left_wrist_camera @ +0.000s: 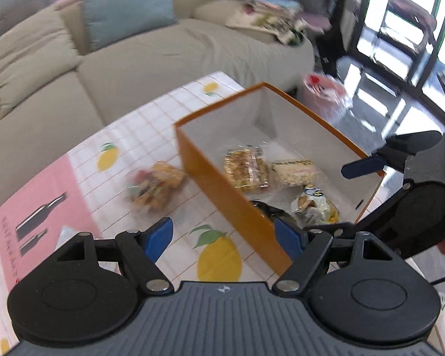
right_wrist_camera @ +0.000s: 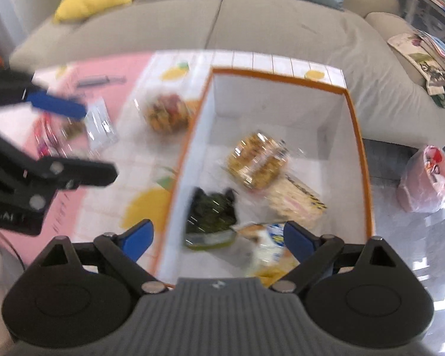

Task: Organize snacks
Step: 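Withdraw both tools from the box back over the table, then grasp the mixed nut bag with right tool while left tool grasps small nut bag, then carry both nut bags over the orange box and release them inside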

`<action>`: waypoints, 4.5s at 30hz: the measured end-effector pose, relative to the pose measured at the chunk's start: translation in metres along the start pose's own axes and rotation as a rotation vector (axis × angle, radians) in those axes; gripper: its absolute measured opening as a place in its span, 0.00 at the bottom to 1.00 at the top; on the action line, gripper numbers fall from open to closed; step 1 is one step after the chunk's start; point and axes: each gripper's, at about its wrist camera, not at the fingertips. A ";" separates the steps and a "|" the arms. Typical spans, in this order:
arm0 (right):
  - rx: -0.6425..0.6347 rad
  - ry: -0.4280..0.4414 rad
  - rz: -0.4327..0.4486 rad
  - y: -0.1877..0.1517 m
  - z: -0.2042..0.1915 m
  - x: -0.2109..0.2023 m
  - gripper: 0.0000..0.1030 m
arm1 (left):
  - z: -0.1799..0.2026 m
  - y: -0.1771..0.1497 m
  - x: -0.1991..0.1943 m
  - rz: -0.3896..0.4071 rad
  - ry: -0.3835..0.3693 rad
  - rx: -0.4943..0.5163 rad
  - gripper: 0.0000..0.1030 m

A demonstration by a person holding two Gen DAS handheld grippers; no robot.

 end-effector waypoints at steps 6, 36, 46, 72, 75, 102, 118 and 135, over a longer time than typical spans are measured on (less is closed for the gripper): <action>0.070 -0.019 0.142 -0.006 -0.042 -0.015 0.89 | -0.034 -0.036 -0.041 0.096 0.085 -0.110 0.88; 0.016 -0.032 0.276 -0.051 -0.191 0.071 0.88 | -0.144 -0.203 -0.045 0.111 0.253 -0.541 0.68; -0.060 0.020 0.238 -0.038 -0.203 0.118 0.85 | -0.183 -0.198 -0.018 0.065 0.281 -0.567 0.68; -0.247 -0.307 0.338 0.065 -0.160 0.221 0.91 | -0.238 -0.143 0.051 0.081 0.304 -0.332 0.68; -0.275 -0.303 0.327 0.065 -0.158 0.231 0.90 | -0.236 -0.140 0.066 0.066 0.314 -0.271 0.68; -0.269 -0.199 0.271 0.031 -0.171 0.217 0.62 | -0.229 -0.133 0.113 -0.054 0.328 -0.152 0.55; -0.221 -0.117 0.274 0.001 -0.184 0.147 0.58 | -0.192 -0.124 0.049 0.012 0.287 -0.272 0.47; -0.193 -0.033 0.324 -0.039 -0.190 0.033 0.57 | -0.107 -0.131 -0.045 0.061 0.206 -0.373 0.47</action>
Point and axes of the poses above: each gripper's, at about its wrist camera, not at the fingertips, and x roughly the way its jaws point, z to its right, y to its top, and after that the axes turned 8 degrees about z, right-handed
